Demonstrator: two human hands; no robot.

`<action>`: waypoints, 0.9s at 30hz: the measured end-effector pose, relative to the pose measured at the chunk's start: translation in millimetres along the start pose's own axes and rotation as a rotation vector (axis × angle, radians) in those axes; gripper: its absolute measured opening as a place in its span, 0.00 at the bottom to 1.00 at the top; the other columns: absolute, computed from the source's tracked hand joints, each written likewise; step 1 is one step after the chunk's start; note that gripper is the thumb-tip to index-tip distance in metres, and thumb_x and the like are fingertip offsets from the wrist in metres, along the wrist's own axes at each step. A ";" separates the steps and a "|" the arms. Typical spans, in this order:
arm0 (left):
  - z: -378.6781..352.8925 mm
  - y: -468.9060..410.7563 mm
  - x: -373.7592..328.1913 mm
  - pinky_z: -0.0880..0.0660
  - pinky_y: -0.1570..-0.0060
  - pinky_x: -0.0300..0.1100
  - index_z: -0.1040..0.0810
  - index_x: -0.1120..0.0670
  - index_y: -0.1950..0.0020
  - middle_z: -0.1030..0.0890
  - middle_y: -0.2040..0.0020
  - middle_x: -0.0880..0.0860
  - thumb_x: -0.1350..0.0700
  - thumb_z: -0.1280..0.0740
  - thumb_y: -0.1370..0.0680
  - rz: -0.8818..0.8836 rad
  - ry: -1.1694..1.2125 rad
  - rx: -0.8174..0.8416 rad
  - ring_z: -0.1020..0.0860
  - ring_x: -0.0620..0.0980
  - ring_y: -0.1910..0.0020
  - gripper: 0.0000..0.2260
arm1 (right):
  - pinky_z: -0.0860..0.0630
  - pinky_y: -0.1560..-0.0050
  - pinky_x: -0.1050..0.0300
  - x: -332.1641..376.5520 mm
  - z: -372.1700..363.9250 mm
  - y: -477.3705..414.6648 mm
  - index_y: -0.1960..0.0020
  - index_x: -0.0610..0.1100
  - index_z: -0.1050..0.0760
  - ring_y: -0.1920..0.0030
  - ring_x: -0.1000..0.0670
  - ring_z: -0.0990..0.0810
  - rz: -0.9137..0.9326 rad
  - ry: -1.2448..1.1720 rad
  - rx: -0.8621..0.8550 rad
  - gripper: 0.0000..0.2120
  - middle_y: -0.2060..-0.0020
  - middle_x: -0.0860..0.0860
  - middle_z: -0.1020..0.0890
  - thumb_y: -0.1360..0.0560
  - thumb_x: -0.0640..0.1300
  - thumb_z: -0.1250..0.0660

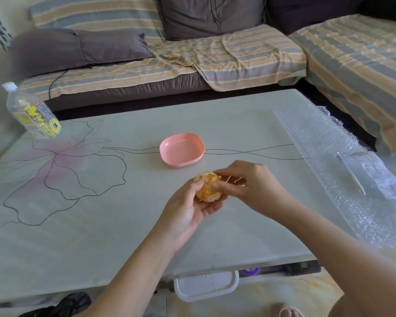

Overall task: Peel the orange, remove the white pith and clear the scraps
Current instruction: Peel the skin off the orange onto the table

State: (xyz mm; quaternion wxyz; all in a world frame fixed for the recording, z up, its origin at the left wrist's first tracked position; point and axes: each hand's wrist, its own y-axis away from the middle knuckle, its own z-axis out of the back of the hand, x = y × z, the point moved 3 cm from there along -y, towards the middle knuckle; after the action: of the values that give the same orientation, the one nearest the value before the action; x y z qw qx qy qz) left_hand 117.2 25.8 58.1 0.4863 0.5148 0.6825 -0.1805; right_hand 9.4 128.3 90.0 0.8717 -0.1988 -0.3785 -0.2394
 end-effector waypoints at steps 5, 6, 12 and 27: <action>4.0 -0.4 5.0 0.23 0.55 0.40 0.25 0.57 0.41 0.19 0.47 0.55 0.49 0.34 0.24 -0.138 -0.284 -0.045 0.18 0.46 0.52 0.16 | 0.25 0.61 0.54 7.6 -0.5 6.4 0.53 0.54 0.18 0.64 0.54 0.24 0.129 0.099 0.051 0.07 0.63 0.53 0.23 0.27 0.54 0.33; 4.4 0.0 6.7 0.24 0.56 0.39 0.25 0.56 0.41 0.19 0.48 0.54 0.48 0.34 0.26 -0.156 -0.327 -0.051 0.19 0.45 0.53 0.18 | 0.25 0.61 0.52 9.1 -1.8 8.7 0.56 0.53 0.19 0.64 0.53 0.24 0.144 0.147 0.067 0.07 0.64 0.53 0.24 0.27 0.53 0.34; 1.1 1.8 9.8 0.22 0.49 0.49 0.26 0.57 0.43 0.20 0.51 0.53 0.47 0.33 0.25 -0.225 -0.443 -0.069 0.21 0.48 0.53 0.17 | 0.36 0.69 0.63 16.0 -10.9 11.8 0.61 0.44 0.26 0.68 0.49 0.29 0.187 0.402 0.050 0.23 0.67 0.53 0.30 0.32 0.58 0.53; 5.9 1.7 -0.5 0.23 0.51 0.42 0.25 0.57 0.41 0.19 0.47 0.54 0.43 0.32 0.30 -0.243 -0.357 -0.058 0.18 0.46 0.50 0.24 | 0.23 0.56 0.58 14.9 -0.2 11.3 0.48 0.54 0.19 0.59 0.54 0.21 0.126 0.008 0.030 0.10 0.61 0.53 0.20 0.27 0.50 0.35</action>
State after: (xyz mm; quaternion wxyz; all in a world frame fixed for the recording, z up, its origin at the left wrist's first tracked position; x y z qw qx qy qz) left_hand 121.5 21.8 56.3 0.5886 0.3744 0.6477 -0.3063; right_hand 24.8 133.3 99.3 0.8894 -0.2081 -0.3655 -0.1792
